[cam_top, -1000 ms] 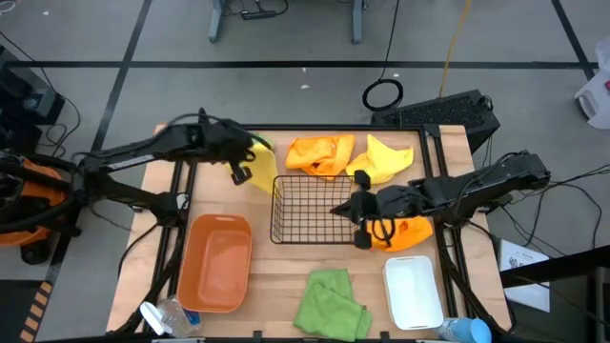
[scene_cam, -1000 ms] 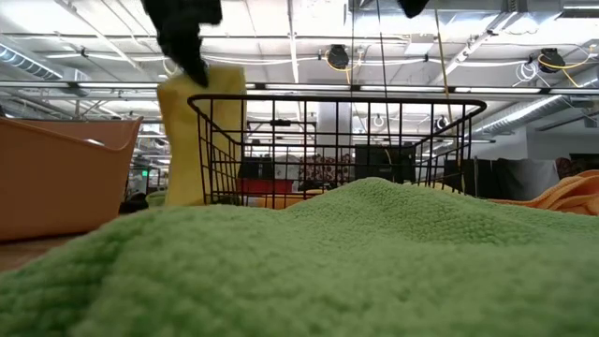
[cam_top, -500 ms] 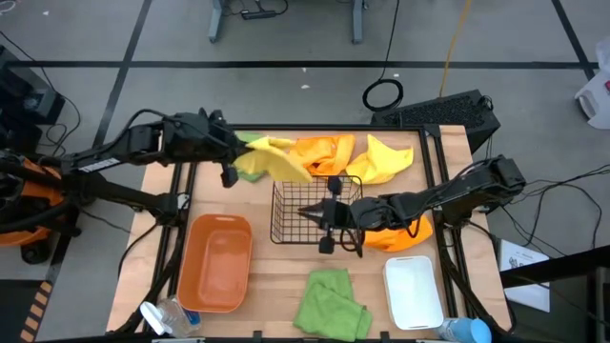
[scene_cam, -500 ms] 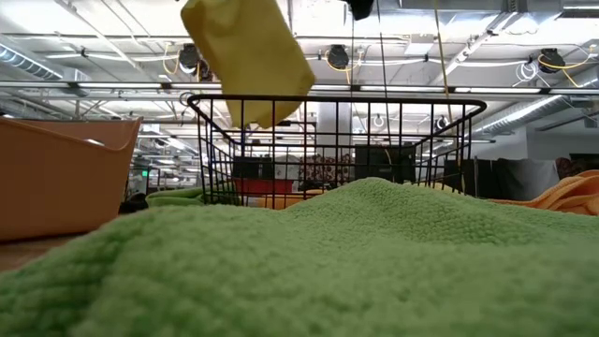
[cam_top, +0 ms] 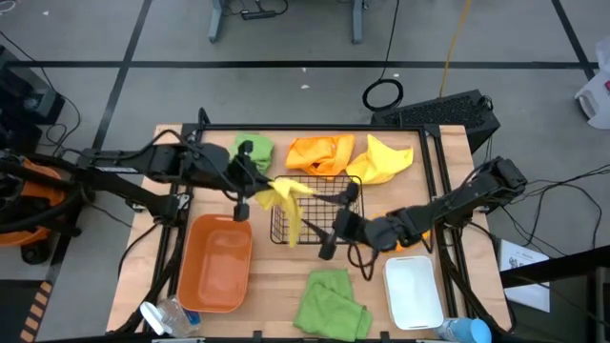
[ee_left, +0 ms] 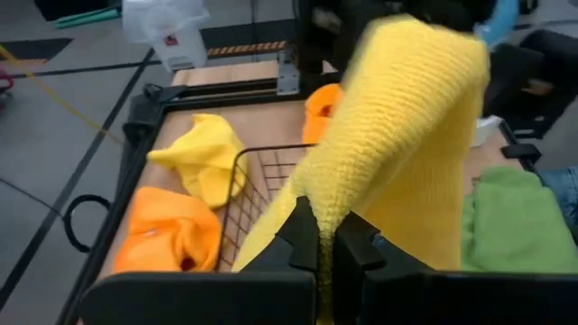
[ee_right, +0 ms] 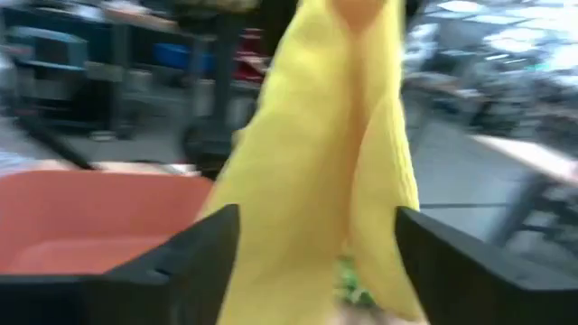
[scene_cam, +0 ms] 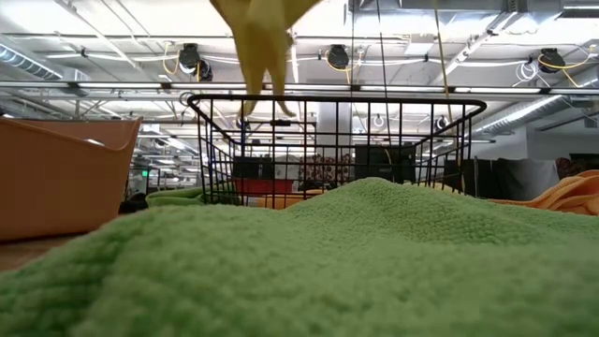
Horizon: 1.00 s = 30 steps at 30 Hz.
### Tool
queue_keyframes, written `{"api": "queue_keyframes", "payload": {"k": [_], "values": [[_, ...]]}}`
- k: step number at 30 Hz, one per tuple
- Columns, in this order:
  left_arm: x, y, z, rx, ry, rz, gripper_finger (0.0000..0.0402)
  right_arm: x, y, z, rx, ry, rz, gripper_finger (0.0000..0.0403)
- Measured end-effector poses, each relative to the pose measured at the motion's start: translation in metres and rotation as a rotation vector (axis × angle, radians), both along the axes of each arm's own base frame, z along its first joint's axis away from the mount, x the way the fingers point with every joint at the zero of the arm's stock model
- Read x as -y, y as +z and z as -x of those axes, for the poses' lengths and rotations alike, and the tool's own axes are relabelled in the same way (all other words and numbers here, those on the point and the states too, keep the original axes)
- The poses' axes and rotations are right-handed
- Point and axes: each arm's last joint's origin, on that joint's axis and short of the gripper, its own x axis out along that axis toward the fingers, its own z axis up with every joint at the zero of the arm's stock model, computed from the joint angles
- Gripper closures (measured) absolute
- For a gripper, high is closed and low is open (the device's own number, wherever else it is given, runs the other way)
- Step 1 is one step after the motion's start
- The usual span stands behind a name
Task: Sort microfiber towel by color & place in baskets
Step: Put the left yellow microfiber cloth into the white bin
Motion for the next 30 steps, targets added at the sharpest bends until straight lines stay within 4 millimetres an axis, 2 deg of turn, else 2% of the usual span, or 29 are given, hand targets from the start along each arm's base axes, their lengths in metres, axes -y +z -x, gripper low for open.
{"api": "queue_keyframes", "payload": {"k": [5, 8, 13, 17, 20, 26, 28, 30], "values": [[0.009, -0.008, -0.012, -0.022, -0.021, -0.007, 0.0397, -0.025, 0.005, 0.014, 0.013, -0.044, 0.029, 0.0027], [0.014, -0.012, -0.02, -0.029, -0.031, -0.009, 0.0397, -0.033, 0.006, 0.018, 0.027, -0.024, 0.021, 0.0007], [0.022, -0.02, -0.032, -0.035, -0.055, -0.01, 0.0397, -0.035, 0.006, 0.018, 0.041, 0.0, -0.015, 0.0005], [0.028, -0.025, -0.039, -0.042, -0.071, -0.011, 0.0397, -0.028, 0.003, 0.013, 0.034, 0.059, -0.082, 0.0006], [0.031, -0.025, -0.04, -0.043, -0.081, -0.011, 0.0397, -0.025, -0.009, 0.005, 0.003, 0.053, -0.116, 0.0006], [0.038, -0.023, -0.041, -0.01, -0.116, 0.006, 0.0397, -0.022, -0.032, -0.011, -0.04, -0.029, -0.078, 0.0009], [0.04, -0.023, -0.04, -0.011, -0.133, 0.011, 0.0397, -0.02, -0.036, -0.014, -0.041, -0.073, -0.063, 0.0021], [0.043, -0.023, -0.039, -0.013, -0.146, 0.012, 0.0397, -0.018, -0.037, -0.016, -0.032, -0.106, -0.058, 0.005]]}}
